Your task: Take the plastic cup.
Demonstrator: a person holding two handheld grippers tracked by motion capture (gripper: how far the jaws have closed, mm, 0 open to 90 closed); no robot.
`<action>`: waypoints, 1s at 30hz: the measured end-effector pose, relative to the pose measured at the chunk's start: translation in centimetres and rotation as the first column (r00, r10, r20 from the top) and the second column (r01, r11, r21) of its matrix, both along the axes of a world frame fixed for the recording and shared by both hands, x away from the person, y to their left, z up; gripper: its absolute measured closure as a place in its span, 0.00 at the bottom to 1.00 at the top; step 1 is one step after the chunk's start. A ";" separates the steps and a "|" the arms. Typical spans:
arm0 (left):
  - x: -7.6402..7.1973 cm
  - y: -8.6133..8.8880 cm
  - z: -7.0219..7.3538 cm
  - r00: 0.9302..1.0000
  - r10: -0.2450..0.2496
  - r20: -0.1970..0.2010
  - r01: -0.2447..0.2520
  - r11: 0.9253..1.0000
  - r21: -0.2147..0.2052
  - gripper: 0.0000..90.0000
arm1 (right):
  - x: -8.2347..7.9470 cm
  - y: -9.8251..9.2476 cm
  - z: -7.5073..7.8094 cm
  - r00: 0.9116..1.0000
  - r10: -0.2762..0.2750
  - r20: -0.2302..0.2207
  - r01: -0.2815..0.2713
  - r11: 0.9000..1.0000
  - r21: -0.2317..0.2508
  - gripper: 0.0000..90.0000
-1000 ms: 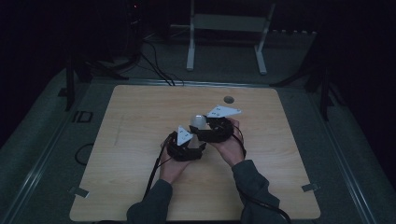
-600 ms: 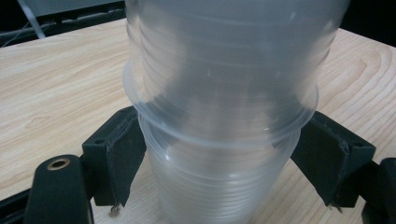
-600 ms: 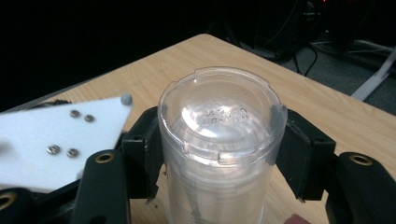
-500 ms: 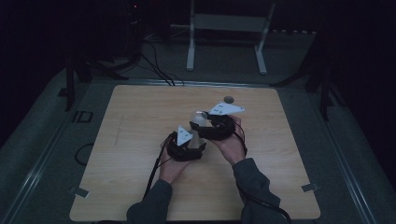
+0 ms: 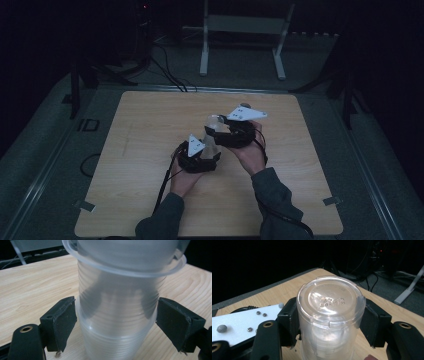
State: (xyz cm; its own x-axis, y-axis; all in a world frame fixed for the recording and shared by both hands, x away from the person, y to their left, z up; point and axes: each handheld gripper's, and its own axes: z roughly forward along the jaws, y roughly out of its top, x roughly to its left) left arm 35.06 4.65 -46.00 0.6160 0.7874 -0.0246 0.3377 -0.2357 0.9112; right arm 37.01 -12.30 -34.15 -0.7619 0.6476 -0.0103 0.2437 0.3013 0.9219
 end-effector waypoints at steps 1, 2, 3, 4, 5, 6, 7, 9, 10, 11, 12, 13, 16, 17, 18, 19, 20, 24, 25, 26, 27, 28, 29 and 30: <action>0.0 0.0 0.1 1.000 -0.003 0.001 0.003 1.000 -0.005 0.18 | 0.0 0.0 0.2 1.000 -0.001 0.003 0.001 1.000 0.003 0.43; 0.0 0.0 0.2 1.000 -0.006 -0.001 0.006 1.000 -0.007 0.18 | -0.1 -0.1 0.3 1.000 0.000 0.005 0.000 1.000 0.007 0.43; -0.1 0.0 0.4 1.000 -0.007 0.002 0.007 1.000 -0.006 0.18 | -0.1 -0.1 0.4 1.000 0.006 0.003 -0.006 1.000 0.018 0.43; -0.1 0.1 0.5 1.000 -0.008 0.005 0.008 1.000 -0.007 0.18 | -0.1 -0.2 0.6 1.000 0.008 0.001 -0.008 1.000 0.029 0.43; -0.2 0.1 0.6 1.000 -0.009 0.006 0.009 1.000 -0.009 0.18 | -0.1 -0.3 0.7 1.000 0.007 0.000 -0.007 0.999 0.038 0.43; -0.2 0.1 0.8 1.000 -0.009 0.007 0.009 1.000 -0.017 0.18 | -0.1 -0.4 0.8 1.000 0.006 0.001 -0.006 0.999 0.047 0.43; -0.3 0.2 0.9 1.000 -0.011 0.010 0.012 1.000 -0.018 0.18 | -0.1 -0.4 0.9 1.000 0.005 -0.001 -0.005 0.998 0.059 0.43; -0.4 0.3 1.1 1.000 -0.015 0.009 0.016 1.000 -0.022 0.18 | -0.1 -0.6 1.1 1.000 0.004 -0.004 -0.004 0.997 0.075 0.43; -0.4 0.3 1.1 1.000 -0.015 0.009 0.016 1.000 -0.022 0.18 | -0.1 -0.6 1.1 1.000 0.004 -0.004 -0.004 0.997 0.075 0.43; -0.5 0.3 1.2 1.000 -0.016 0.011 0.016 1.000 -0.022 0.18 | -0.1 -0.7 1.2 1.000 0.004 -0.001 -0.004 0.997 0.076 0.43; -0.5 0.4 1.3 1.000 -0.018 0.010 0.018 1.000 -0.024 0.18 | -0.2 -0.7 1.4 1.000 0.003 0.002 -0.003 0.997 0.078 0.43; -0.5 0.4 1.3 1.000 -0.020 0.009 0.020 0.999 -0.026 0.18 | -0.2 -0.7 1.5 1.000 0.003 0.006 -0.003 0.997 0.078 0.43; -0.7 0.6 1.5 1.000 -0.021 0.013 0.022 0.999 -0.028 0.19 | -0.4 -0.7 1.9 1.000 0.004 0.016 -0.006 0.997 0.080 0.43; -0.7 0.7 1.5 1.000 -0.021 0.016 0.021 0.999 -0.030 0.19 | -0.5 -0.8 2.1 1.000 0.006 0.020 -0.008 0.997 0.080 0.43; -0.8 0.7 1.6 1.000 -0.021 0.016 0.022 0.999 -0.031 0.19 | -0.5 -0.8 2.2 1.000 0.006 0.022 -0.008 0.997 0.081 0.43; -0.9 0.7 1.7 1.000 -0.020 0.016 0.020 0.999 -0.032 0.19 | -0.6 -0.8 2.3 1.000 0.006 0.025 -0.008 0.997 0.082 0.43; -1.0 0.8 1.7 1.000 -0.016 0.020 0.017 0.999 -0.034 0.19 | -0.6 -0.8 2.4 1.000 0.005 0.028 -0.008 0.996 0.085 0.43; -1.4 1.1 2.0 0.999 -0.016 0.030 0.017 0.999 -0.040 0.20 | -0.8 -1.1 2.9 0.999 0.003 0.038 -0.007 0.996 0.087 0.43; -1.5 1.2 2.0 0.999 -0.014 0.031 0.015 0.999 -0.043 0.21 | -0.8 -1.1 2.9 0.999 0.001 0.039 -0.005 0.996 0.088 0.43; -1.6 1.3 2.1 0.999 -0.015 0.030 0.016 0.999 -0.044 0.22 | -0.8 -1.2 3.0 0.999 0.000 0.040 -0.004 0.996 0.088 0.43; -1.6 1.4 2.1 0.999 -0.015 0.032 0.016 0.999 -0.048 0.22 | -0.8 -1.3 3.1 0.999 -0.001 0.043 -0.003 0.996 0.089 0.43; -1.6 1.4 2.1 0.999 -0.015 0.032 0.016 0.999 -0.048 0.22 | -0.8 -1.3 3.1 0.999 -0.001 0.043 -0.003 0.996 0.089 0.43; -1.7 1.5 2.1 0.999 -0.015 0.030 0.017 0.999 -0.050 0.22 | -0.9 -1.4 3.2 0.999 -0.003 0.046 -0.001 0.996 0.089 0.43; -1.7 1.6 2.1 0.999 -0.017 0.028 0.019 0.998 -0.052 0.23 | -0.9 -1.6 3.3 0.999 -0.008 0.047 0.003 0.996 0.091 0.43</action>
State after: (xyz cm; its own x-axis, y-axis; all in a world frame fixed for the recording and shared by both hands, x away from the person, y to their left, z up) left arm 33.32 6.21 -43.86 0.6310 0.7743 -0.0483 0.3087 -0.1934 0.9313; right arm 36.09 -13.94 -30.84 -0.7585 0.6515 0.0126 0.2002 0.2145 0.9560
